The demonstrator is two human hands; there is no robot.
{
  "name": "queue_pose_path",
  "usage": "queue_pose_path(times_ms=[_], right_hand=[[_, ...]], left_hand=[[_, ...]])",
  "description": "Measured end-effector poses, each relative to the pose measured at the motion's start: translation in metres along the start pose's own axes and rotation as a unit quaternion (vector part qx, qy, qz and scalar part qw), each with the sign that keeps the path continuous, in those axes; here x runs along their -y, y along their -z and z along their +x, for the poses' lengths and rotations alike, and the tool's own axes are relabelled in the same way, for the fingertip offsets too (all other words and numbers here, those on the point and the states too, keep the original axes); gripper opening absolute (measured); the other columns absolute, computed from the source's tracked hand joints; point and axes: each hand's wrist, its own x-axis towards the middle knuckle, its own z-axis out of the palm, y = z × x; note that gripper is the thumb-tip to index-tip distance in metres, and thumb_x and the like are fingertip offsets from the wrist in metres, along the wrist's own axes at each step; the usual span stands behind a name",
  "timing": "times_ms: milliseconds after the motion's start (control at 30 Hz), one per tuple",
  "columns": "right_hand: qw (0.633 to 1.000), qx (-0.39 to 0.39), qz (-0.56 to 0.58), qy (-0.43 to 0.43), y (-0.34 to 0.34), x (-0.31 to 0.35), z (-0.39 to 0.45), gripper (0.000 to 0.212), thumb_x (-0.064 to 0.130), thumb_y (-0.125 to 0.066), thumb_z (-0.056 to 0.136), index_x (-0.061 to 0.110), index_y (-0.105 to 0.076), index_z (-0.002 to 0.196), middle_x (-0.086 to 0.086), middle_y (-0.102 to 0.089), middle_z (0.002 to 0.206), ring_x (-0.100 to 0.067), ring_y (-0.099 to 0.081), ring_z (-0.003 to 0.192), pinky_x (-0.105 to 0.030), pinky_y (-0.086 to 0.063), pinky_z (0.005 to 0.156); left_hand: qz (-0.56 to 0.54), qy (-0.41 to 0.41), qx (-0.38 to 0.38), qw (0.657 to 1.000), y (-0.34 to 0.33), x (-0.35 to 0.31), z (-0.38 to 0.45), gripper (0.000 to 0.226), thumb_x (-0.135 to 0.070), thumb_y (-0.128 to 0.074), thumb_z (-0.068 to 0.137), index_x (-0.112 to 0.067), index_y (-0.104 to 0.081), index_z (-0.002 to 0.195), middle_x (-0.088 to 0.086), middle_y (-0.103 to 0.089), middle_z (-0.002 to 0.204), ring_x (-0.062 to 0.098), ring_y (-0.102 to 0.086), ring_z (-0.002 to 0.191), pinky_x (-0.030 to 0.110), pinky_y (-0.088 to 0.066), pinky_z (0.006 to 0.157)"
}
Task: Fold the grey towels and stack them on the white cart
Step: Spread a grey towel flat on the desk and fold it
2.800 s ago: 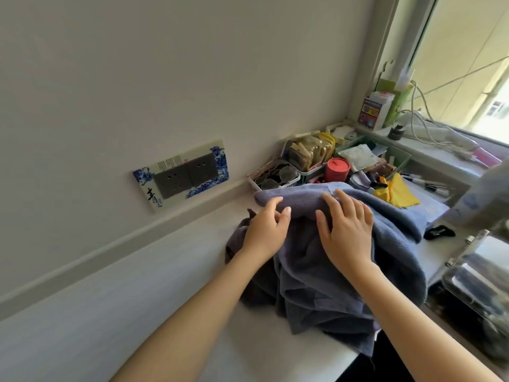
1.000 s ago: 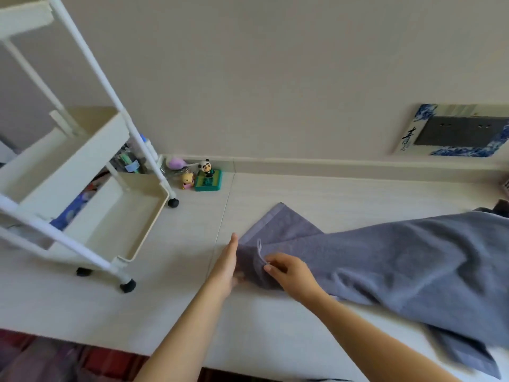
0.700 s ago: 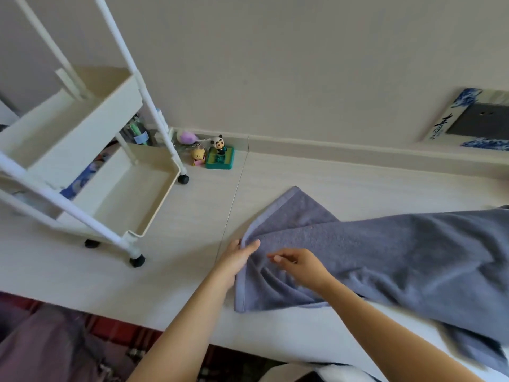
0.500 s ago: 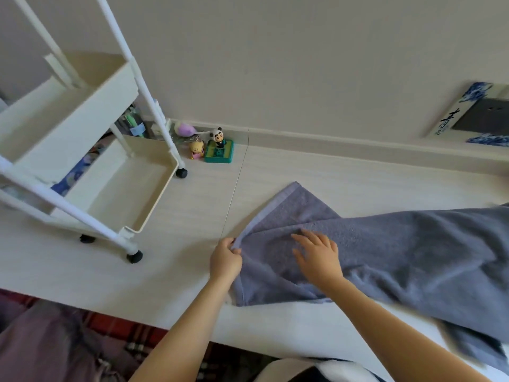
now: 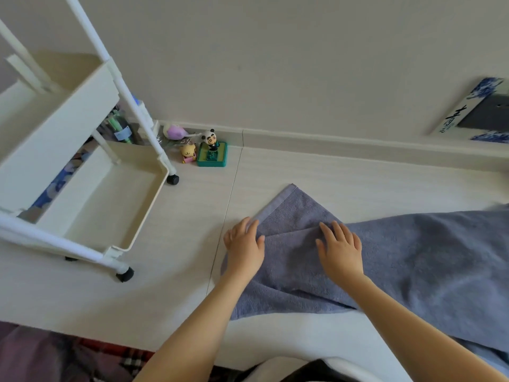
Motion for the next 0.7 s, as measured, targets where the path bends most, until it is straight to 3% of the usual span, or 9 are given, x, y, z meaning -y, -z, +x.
queue_pose_path(times_ms=[200,333,433,567,700], right_hand=[[0.999,-0.021,0.030,-0.038,0.005,-0.020,0.019,0.045,0.038,-0.028,0.101,0.021,-0.042,0.139,0.000,-0.042,0.145,-0.020,-0.031,0.136,-0.038,-0.010,0.114],[0.995,-0.066,0.060,-0.044,0.004,-0.029,0.032,0.039,0.034,-0.032,0.100,0.017,-0.066,0.110,-0.001,-0.063,0.114,-0.022,-0.051,0.112,-0.034,-0.017,0.107],[0.993,-0.054,0.068,-0.082,0.009,-0.032,0.046,0.039,0.034,-0.037,0.099,0.012,-0.068,0.088,-0.004,-0.064,0.092,-0.025,-0.057,0.094,-0.033,-0.027,0.090],[0.980,0.017,0.154,-0.122,0.013,-0.039,0.059,0.030,0.041,-0.044,0.096,0.016,-0.060,0.097,-0.001,-0.062,0.094,-0.025,-0.059,0.089,-0.032,-0.034,0.081],[0.976,0.030,0.181,-0.115,0.011,-0.041,0.064,0.026,0.042,-0.053,0.091,0.020,-0.055,0.106,0.004,-0.060,0.086,-0.023,-0.060,0.092,-0.034,-0.038,0.084]], left_hand=[[-0.040,-0.057,0.024,0.997,-0.009,-0.037,0.051,0.045,-0.033,-0.041,0.099,-0.017,-0.040,0.141,0.000,-0.034,0.150,0.018,-0.027,0.138,0.034,-0.012,0.115],[-0.036,-0.109,0.055,0.992,-0.023,-0.062,0.081,0.046,-0.034,-0.048,0.096,-0.020,-0.043,0.140,-0.002,-0.031,0.152,0.020,-0.028,0.137,0.036,-0.016,0.111],[0.003,-0.194,0.093,0.977,-0.035,-0.078,0.098,0.048,-0.038,-0.050,0.095,-0.027,-0.041,0.141,-0.003,-0.027,0.153,0.024,-0.026,0.135,0.037,-0.021,0.106],[-0.031,-0.236,0.105,0.966,-0.044,-0.089,0.111,0.043,-0.034,-0.057,0.091,-0.027,-0.052,0.134,0.003,-0.039,0.136,0.025,-0.035,0.125,0.035,-0.025,0.103],[-0.052,-0.201,0.088,0.974,-0.047,-0.089,0.121,0.021,-0.033,-0.062,0.088,-0.017,-0.063,0.101,0.004,-0.043,0.114,0.023,-0.044,0.108,0.030,-0.028,0.093]])
